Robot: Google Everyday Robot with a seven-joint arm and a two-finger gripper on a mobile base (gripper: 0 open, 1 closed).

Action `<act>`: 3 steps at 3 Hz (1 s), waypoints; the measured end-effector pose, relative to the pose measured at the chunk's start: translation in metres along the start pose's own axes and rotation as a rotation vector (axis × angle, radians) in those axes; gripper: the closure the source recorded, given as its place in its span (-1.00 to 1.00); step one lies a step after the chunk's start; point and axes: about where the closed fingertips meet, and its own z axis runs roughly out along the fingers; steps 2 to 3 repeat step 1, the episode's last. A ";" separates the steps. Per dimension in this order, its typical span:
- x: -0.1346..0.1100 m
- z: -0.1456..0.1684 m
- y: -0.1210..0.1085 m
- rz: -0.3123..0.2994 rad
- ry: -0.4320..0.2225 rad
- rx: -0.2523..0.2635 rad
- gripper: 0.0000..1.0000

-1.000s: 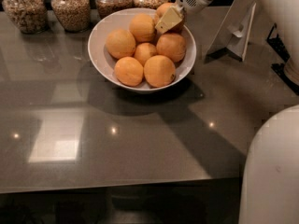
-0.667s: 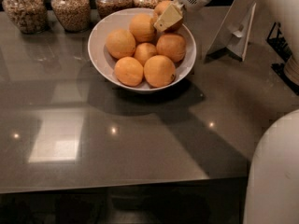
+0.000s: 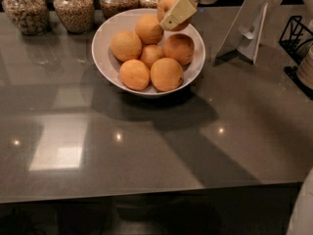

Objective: Pick orange from white bowl

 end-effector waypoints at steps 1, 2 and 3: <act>0.004 -0.030 0.013 -0.019 0.005 0.018 1.00; 0.004 -0.030 0.013 -0.019 0.005 0.018 1.00; 0.004 -0.030 0.013 -0.019 0.005 0.018 1.00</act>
Offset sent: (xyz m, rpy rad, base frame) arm 0.0000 0.0000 0.0000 0.0000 0.0000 0.0000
